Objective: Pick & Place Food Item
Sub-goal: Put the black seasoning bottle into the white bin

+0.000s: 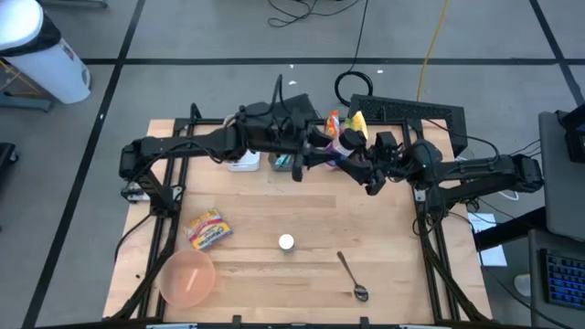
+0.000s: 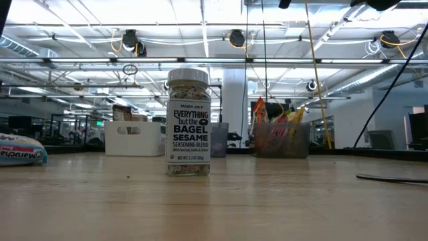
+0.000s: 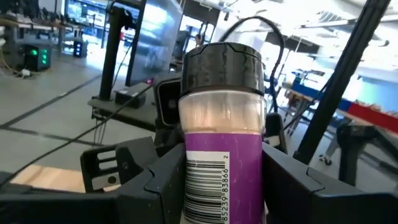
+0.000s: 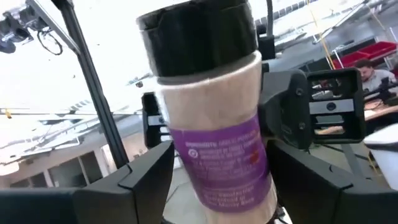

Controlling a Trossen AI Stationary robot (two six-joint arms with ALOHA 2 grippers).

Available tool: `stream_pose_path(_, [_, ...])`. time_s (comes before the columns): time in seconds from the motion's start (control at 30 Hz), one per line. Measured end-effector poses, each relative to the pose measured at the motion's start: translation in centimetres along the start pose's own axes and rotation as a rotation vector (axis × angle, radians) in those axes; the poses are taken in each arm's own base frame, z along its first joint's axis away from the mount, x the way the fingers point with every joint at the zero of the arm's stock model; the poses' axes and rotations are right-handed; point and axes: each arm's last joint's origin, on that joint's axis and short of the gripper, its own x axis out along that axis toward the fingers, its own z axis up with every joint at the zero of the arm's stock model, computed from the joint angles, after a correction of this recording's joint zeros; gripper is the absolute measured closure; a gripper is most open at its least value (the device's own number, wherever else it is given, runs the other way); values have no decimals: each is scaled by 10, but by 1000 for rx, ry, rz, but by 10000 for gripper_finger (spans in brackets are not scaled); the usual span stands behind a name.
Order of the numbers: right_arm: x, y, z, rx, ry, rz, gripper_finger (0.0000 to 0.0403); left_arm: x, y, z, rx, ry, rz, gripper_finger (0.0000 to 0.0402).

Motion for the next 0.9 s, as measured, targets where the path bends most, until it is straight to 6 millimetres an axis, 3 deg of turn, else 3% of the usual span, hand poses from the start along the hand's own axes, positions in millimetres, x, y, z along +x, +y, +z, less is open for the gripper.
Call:
stream_pose_path(0.4, [5,-2,-11,4,34,-4,154,12,5,-5,-19,-83,-28,224])
stream_pose_path(0.9, [5,-2,-14,11,56,7,156,12,7,-1,-15,-142,-28,224])
